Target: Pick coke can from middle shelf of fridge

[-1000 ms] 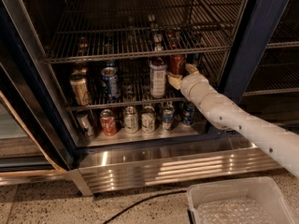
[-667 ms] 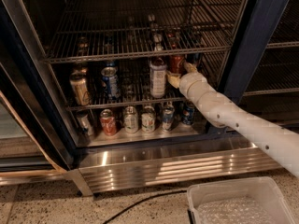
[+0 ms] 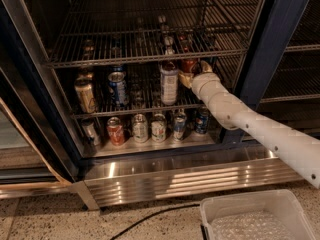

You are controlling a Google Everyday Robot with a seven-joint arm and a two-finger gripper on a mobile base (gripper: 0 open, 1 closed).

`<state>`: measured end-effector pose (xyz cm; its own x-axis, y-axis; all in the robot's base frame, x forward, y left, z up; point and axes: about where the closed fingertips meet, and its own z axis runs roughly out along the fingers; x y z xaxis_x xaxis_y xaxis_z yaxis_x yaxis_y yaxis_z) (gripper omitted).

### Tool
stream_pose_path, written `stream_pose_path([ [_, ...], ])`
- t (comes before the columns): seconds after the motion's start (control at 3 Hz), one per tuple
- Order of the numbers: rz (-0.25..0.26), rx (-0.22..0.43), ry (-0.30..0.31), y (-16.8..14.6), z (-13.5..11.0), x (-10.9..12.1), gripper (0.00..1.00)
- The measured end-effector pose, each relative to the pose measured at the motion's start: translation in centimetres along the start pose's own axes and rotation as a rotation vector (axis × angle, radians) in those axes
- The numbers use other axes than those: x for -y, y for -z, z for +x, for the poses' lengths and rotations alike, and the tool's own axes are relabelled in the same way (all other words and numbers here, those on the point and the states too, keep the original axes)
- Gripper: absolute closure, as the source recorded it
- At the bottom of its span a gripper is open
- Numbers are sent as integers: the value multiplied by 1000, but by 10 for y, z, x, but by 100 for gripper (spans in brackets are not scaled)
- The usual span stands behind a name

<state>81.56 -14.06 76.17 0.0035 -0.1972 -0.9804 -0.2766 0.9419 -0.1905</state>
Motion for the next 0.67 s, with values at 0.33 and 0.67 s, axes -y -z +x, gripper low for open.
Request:
stream_pose_path([
  [0.33,-2,6,4,-5,-1,-2,38],
  [0.67,-1,17,14,-16,-3,-4,38],
])
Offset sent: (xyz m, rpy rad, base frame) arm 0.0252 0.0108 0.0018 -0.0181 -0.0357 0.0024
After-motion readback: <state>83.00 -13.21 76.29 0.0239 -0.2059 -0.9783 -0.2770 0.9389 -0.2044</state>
